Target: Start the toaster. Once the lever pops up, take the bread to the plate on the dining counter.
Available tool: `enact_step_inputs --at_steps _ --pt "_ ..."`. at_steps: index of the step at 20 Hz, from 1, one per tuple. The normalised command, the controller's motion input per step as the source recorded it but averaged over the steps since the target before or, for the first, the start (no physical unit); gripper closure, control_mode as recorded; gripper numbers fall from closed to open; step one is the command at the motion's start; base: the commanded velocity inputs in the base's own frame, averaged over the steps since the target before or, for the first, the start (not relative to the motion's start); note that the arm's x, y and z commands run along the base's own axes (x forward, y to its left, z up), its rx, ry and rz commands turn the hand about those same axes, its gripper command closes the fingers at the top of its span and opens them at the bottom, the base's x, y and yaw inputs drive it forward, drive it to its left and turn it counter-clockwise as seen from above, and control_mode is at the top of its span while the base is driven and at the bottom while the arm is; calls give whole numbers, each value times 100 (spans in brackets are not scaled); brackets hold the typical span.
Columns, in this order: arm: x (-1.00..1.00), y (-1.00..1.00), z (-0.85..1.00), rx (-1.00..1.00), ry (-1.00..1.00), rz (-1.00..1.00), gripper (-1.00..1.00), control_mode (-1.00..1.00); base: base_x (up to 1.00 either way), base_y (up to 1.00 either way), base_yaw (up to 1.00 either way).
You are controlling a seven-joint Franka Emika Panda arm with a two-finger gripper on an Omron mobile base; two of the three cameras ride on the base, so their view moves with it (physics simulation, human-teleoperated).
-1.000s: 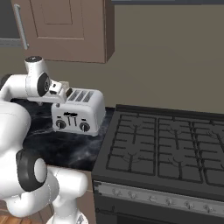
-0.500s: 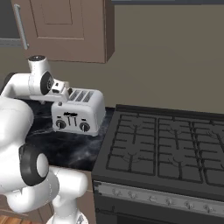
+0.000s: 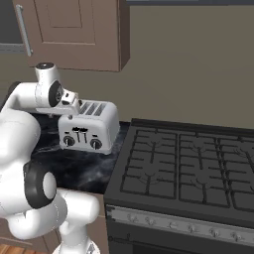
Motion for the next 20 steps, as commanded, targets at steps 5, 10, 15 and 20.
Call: enact_step_inputs --at_steps 5,10,15,20 --pt "25 0 0 0 0 0 -100 -100 0 0 0" --pt "16 3 0 0 0 0 -100 -100 0 0 0" --pt "7 5 -2 0 0 0 -100 -100 0 0 0" --pt "15 15 -7 0 0 0 -100 -100 0 0 0"
